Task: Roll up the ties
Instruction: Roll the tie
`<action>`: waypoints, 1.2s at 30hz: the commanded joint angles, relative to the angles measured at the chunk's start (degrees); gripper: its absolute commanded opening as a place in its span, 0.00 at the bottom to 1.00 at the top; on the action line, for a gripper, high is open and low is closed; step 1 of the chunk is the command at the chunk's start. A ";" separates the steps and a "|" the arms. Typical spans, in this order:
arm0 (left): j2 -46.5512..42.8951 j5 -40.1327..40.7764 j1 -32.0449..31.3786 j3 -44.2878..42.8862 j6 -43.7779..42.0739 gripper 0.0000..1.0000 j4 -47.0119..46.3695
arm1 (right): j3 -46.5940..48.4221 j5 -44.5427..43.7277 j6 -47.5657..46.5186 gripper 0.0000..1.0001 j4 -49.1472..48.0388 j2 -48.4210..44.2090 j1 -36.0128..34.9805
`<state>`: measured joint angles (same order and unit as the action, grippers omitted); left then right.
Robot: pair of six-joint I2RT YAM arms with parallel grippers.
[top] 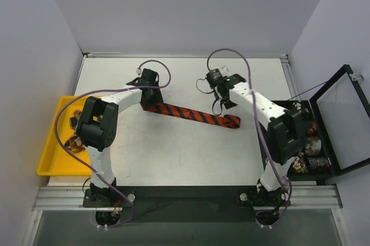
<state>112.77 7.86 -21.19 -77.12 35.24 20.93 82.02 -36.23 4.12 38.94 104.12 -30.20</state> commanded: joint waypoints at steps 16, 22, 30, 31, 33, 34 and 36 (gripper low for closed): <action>-26.19 -2.40 0.54 8.80 -8.34 0.68 7.11 | -2.48 50.03 -48.06 0.83 12.03 -6.57 10.86; -36.12 -1.62 0.54 19.01 -12.12 0.68 7.20 | -1.25 46.95 -49.82 0.86 10.64 0.38 10.86; -42.10 3.21 0.71 26.31 -13.62 0.68 6.94 | -1.07 42.47 -51.32 0.87 5.80 4.25 11.21; -42.11 3.83 0.71 26.50 -13.54 0.68 6.76 | -1.33 42.21 -51.40 0.87 5.02 4.69 11.04; -42.11 4.18 0.71 27.20 -13.36 0.69 6.32 | -1.42 41.42 -51.49 0.87 4.75 6.09 10.86; -42.02 4.10 0.71 27.37 -13.36 0.69 6.06 | -1.51 41.24 -51.41 0.87 4.66 6.62 10.69; -41.58 3.92 0.71 27.46 -13.27 0.68 5.71 | -1.51 40.97 -51.40 0.87 4.39 7.59 10.42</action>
<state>72.01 10.44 -20.88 -49.74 22.83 28.88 79.29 6.76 -46.00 42.02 110.19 -19.49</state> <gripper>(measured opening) 0.685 0.871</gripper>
